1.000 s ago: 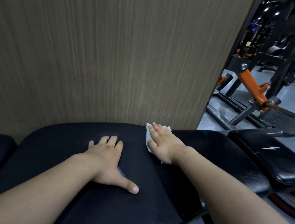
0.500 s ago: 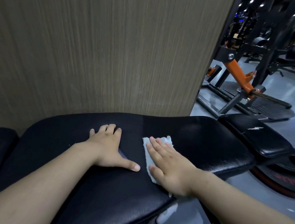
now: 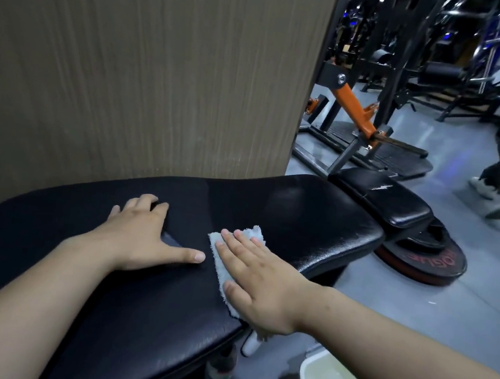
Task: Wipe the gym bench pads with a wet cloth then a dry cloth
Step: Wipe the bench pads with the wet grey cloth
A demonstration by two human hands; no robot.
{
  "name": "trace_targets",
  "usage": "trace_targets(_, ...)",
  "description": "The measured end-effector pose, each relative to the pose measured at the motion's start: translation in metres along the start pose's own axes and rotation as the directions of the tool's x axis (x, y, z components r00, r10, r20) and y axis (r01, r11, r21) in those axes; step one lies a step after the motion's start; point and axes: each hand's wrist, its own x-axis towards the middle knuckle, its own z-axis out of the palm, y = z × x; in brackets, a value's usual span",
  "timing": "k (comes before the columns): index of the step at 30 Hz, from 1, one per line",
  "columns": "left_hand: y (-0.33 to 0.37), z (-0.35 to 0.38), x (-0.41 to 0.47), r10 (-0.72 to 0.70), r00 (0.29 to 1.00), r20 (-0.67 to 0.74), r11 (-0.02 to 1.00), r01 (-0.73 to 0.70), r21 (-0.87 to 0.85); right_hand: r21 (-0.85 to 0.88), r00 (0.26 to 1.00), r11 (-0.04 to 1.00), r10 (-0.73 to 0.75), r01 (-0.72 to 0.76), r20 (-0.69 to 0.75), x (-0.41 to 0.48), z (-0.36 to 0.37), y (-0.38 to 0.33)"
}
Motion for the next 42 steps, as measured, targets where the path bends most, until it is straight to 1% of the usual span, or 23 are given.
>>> trace_targets(3,-0.011,-0.006,-0.008,0.023,0.999,-0.022,0.999,-0.023,-0.027,0.032,1.000,0.999,0.012,-0.012,0.005,0.017,0.000,0.001)
trace_targets(6,-0.024,-0.013,-0.018,0.014,1.000,0.001,1.000,-0.013,-0.027,0.052,1.000,0.998,0.025,-0.026,0.010,0.043,-0.003,0.005)
trace_targets(11,-0.046,-0.018,-0.032,-0.022,0.999,0.045,1.000,0.023,-0.022,0.051,0.999,0.998,0.046,-0.045,-0.018,0.104,-0.013,0.014)
trace_targets(17,-0.062,-0.013,-0.041,-0.055,0.994,0.091,0.998,0.058,-0.024,0.039,0.998,0.997,0.063,-0.062,-0.010,0.167,-0.029,0.024)
trace_targets(22,-0.065,-0.008,-0.040,-0.064,0.992,0.106,0.998,0.062,0.023,0.016,0.998,0.998,0.068,-0.068,-0.002,0.190,-0.032,0.023)
trace_targets(26,-0.064,-0.009,-0.038,-0.070,0.991,0.115,0.997,0.067,0.030,0.019,0.999,0.999,0.047,-0.048,0.014,0.179,-0.027,0.018)
trace_targets(31,-0.062,-0.007,-0.039,-0.076,0.991,0.108,0.997,0.075,0.013,0.047,0.997,0.996,-0.074,0.073,0.035,0.130,-0.017,0.002)
trace_targets(35,-0.064,-0.004,-0.048,-0.059,0.996,0.062,0.998,0.060,-0.023,0.011,0.988,0.990,-0.142,0.141,0.066,0.083,-0.012,-0.014)
trace_targets(39,-0.070,-0.001,-0.064,-0.033,0.999,-0.003,0.999,0.033,-0.035,-0.031,0.980,0.986,-0.160,0.165,0.115,0.034,-0.012,-0.039)
trace_targets(42,-0.082,-0.006,-0.080,-0.049,0.998,-0.032,0.998,0.047,-0.050,-0.032,0.973,0.983,-0.175,0.181,0.151,0.007,-0.011,-0.060)
